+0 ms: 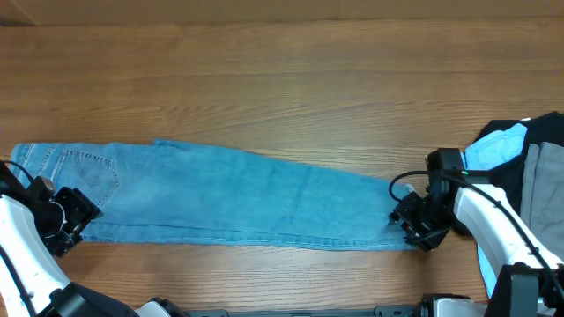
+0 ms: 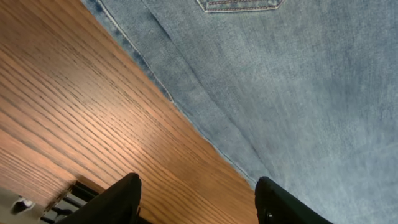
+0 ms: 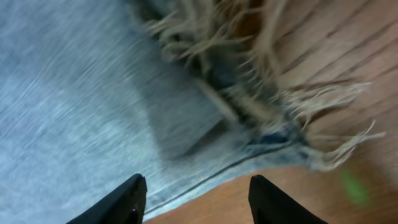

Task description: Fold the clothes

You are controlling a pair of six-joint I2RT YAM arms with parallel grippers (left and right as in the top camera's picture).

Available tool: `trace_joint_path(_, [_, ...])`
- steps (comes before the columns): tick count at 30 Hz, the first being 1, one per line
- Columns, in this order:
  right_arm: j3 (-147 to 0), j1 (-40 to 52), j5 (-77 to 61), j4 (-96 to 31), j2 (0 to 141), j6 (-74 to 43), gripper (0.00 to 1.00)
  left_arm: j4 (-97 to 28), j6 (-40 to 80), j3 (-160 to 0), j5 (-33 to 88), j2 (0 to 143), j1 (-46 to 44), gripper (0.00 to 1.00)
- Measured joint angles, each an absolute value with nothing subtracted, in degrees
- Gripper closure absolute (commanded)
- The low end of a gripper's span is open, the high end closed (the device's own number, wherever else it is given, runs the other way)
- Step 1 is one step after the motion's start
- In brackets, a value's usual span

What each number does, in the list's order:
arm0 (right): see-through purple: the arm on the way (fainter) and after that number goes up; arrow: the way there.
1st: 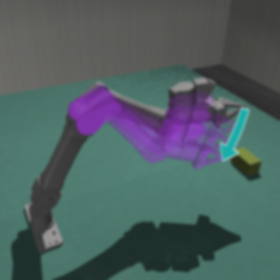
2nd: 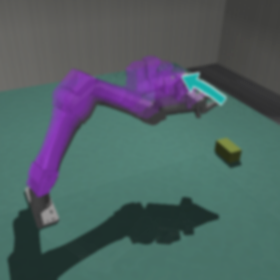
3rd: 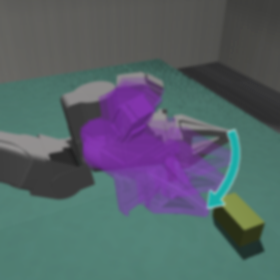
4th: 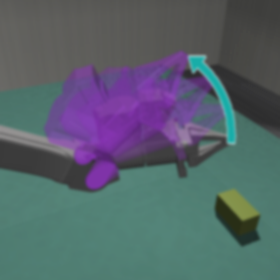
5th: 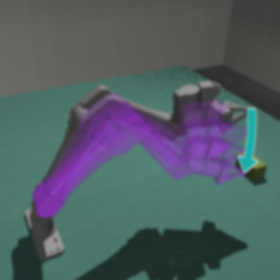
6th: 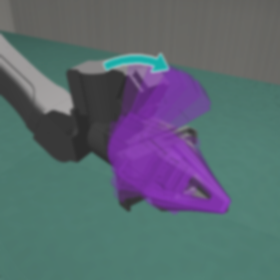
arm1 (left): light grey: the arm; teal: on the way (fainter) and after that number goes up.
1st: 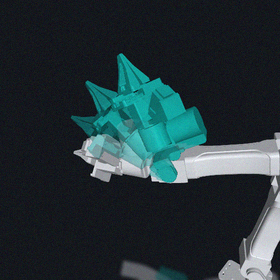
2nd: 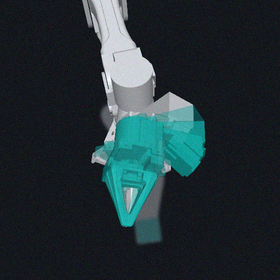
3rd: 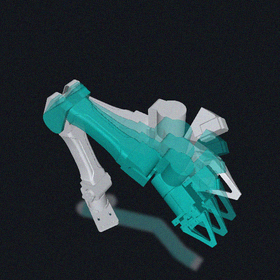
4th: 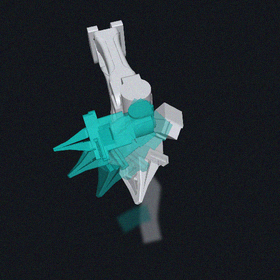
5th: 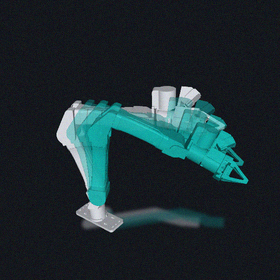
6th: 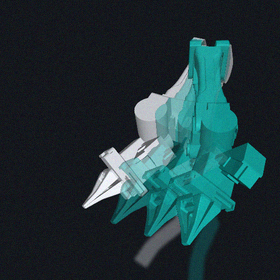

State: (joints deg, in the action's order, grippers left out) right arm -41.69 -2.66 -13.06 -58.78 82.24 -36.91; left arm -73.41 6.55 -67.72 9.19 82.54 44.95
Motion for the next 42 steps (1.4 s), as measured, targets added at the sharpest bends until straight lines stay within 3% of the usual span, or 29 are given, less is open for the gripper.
trace_joint_path(7, [-36.6, -3.8, -13.7, -51.4, 82.2, -38.5, 0.55, -73.3, 6.5, -67.7, 9.3, 82.5, 44.9, 0.37])
trace_joint_path(9, [-35.9, -3.8, -13.8, -50.4, 82.0, -39.1, 0.61, -73.2, 6.5, -67.7, 9.3, 82.5, 44.9, 0.34])
trace_joint_path(11, [-35.7, -4.1, -13.7, -50.4, 82.0, -39.8, 0.76, -73.2, 6.7, -67.7, 9.4, 82.5, 44.9, 0.34])
trace_joint_path(13, [-35.5, -4.2, -13.7, -50.5, 82.0, -39.8, 0.84, -73.3, 6.8, -67.7, 9.4, 82.5, 44.9, 0.33])
trace_joint_path(17, [-35.5, -4.1, -14.0, -50.8, 82.0, -38.5, 0.84, -73.2, 7.0, -67.7, 9.4, 82.5, 44.9, 0.33])
trace_joint_path(21, [-36.6, -4.1, -13.9, -53.3, 82.0, -36.6, 0.72, -73.2, 7.0, -67.7, 9.5, 82.5, 44.9, 0.33])
trace_joint_path(23, [-37.2, -4.1, -13.6, -53.4, 82.0, -36.2, 0.71, -73.2, 7.0, -67.7, 9.6, 82.5, 44.9, 0.33])
trace_joint_path(31, [-37.8, -4.1, -12.0, -51.7, 82.0, -35.4, 0.96, -73.2, 7.0, -67.7, 9.8, 82.5, 44.9, 0.34])
trace_joint_path(42, [-45.7, -4.1, -12.2, -60.3, 82.1, -32.1, 0.96, -73.2, 7.0, -67.7, 9.9, 82.5, 44.9, 0.34])
